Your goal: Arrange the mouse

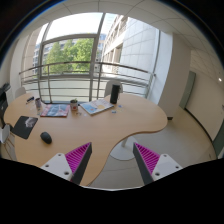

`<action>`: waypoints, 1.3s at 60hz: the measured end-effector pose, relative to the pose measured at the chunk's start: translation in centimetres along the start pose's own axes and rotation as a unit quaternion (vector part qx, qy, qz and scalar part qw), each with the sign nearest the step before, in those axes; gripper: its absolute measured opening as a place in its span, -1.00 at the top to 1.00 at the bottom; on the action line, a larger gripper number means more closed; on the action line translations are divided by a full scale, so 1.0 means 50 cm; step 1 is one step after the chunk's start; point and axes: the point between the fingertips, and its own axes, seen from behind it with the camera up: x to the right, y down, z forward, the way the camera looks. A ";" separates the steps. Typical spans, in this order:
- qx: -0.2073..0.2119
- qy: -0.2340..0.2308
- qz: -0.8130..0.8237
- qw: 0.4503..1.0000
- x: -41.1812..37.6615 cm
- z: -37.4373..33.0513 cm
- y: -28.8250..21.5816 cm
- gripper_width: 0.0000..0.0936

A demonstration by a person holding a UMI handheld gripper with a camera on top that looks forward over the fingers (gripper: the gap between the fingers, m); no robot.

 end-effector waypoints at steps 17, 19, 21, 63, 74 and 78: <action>-0.001 0.048 0.021 0.999 -0.063 -0.067 0.086 -0.80; -0.007 0.049 0.027 0.998 -0.080 -0.077 0.113 -0.81; -0.014 0.050 0.034 0.998 -0.100 -0.084 0.139 -0.80; -0.043 -0.099 -0.035 0.994 -0.783 0.299 0.222 -0.80; -0.053 -0.096 -0.037 0.993 -0.823 0.402 0.199 -0.80; -0.046 -0.100 -0.041 0.993 -0.832 0.428 0.180 -0.80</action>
